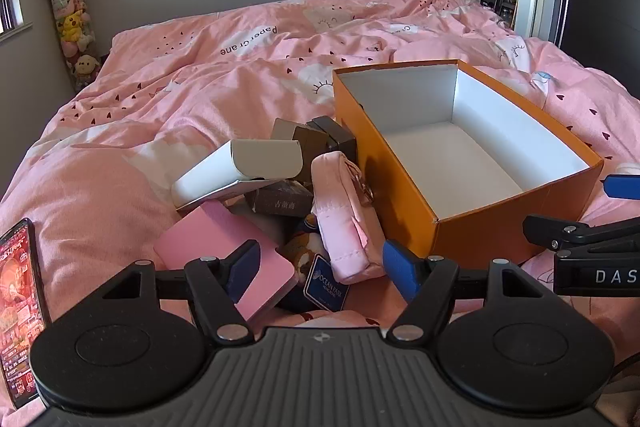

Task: Organize objects
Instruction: 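Reach both tools toward the white glasses case and brown cube box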

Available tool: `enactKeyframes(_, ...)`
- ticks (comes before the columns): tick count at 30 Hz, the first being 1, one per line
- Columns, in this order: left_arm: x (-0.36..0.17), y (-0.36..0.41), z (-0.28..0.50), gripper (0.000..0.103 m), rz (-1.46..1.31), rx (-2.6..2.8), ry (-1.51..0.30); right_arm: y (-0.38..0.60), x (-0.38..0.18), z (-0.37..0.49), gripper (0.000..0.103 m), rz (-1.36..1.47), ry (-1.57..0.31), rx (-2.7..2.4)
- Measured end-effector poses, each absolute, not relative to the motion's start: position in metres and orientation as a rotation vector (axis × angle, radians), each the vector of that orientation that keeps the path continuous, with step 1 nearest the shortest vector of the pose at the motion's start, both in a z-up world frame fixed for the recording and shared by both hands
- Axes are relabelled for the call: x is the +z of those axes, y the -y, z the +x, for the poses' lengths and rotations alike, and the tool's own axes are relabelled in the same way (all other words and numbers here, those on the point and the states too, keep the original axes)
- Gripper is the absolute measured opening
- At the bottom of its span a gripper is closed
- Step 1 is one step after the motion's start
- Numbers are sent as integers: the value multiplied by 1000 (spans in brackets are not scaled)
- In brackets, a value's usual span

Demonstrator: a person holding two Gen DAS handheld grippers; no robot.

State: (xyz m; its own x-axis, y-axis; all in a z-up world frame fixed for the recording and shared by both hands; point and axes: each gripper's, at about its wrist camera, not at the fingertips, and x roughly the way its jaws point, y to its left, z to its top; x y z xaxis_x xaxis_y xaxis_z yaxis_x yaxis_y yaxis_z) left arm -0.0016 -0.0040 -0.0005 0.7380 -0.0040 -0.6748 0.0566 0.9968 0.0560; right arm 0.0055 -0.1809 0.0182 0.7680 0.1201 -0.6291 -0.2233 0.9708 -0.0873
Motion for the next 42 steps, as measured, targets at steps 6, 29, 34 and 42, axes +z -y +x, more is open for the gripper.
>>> enactKeyframes(6, -1, 4, -1, 83, 77, -32, -746, 181, 18, 5, 102, -161, -677, 187)
enactKeyframes(29, -2, 5, -2, 83, 83, -36, -744, 179, 14, 4, 102, -166, -684, 190)
enactKeyframes(34, -3, 5, -2, 83, 83, -36, -744, 179, 15, 5, 102, -165, -684, 189)
enactKeyframes(42, -2, 5, -2, 83, 82, -37, -742, 178, 12, 3, 102, -167, -683, 197)
